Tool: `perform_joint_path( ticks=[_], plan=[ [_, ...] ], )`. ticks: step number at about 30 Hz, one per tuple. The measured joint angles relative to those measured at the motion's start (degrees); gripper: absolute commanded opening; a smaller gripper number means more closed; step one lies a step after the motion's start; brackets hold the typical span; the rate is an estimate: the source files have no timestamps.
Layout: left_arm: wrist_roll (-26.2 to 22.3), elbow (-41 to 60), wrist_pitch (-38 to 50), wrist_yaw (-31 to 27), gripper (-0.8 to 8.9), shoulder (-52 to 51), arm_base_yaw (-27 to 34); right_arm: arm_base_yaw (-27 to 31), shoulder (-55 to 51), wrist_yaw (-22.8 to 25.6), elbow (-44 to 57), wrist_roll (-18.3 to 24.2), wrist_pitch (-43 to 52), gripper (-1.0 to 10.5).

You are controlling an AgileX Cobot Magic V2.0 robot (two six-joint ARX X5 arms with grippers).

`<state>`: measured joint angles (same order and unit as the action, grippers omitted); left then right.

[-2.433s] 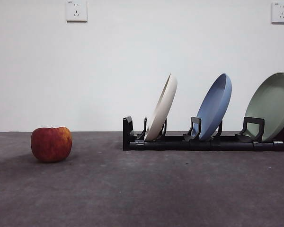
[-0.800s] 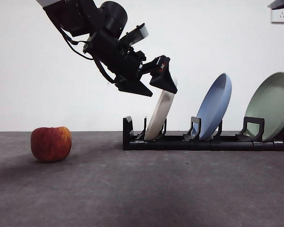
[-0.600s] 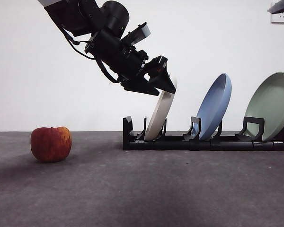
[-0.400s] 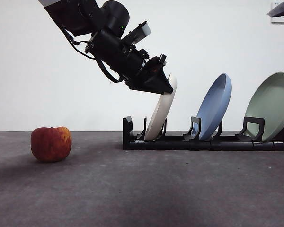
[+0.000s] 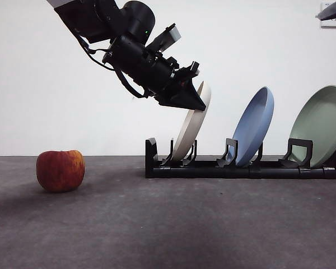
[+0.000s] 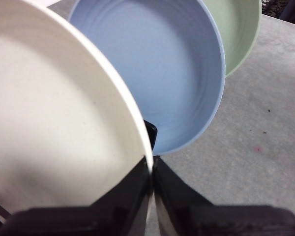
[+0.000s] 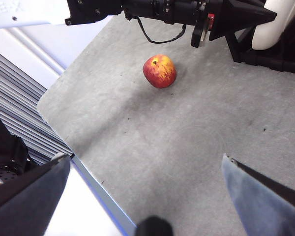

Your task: Take the yellow plate from the plate rack,put the plate on the table,take the apple from the table,put the apple in the plate

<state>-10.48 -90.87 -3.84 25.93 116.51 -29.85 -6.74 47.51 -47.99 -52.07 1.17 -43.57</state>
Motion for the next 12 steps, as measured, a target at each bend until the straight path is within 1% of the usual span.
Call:
perform_joint_path(
  ticks=[7, 12],
  plan=[
    [1.16, 0.00, -1.92, 0.13, -0.08, -1.11, 0.00, 0.00, 0.00, 0.00, 0.00, 0.00, -0.02, 5.4],
    [1.64, 0.00, -2.86, 0.17, -0.08, -6.12, 0.04, 0.00, 0.00, 0.00, 0.00, 0.00, -0.02, 5.4]
  ],
)
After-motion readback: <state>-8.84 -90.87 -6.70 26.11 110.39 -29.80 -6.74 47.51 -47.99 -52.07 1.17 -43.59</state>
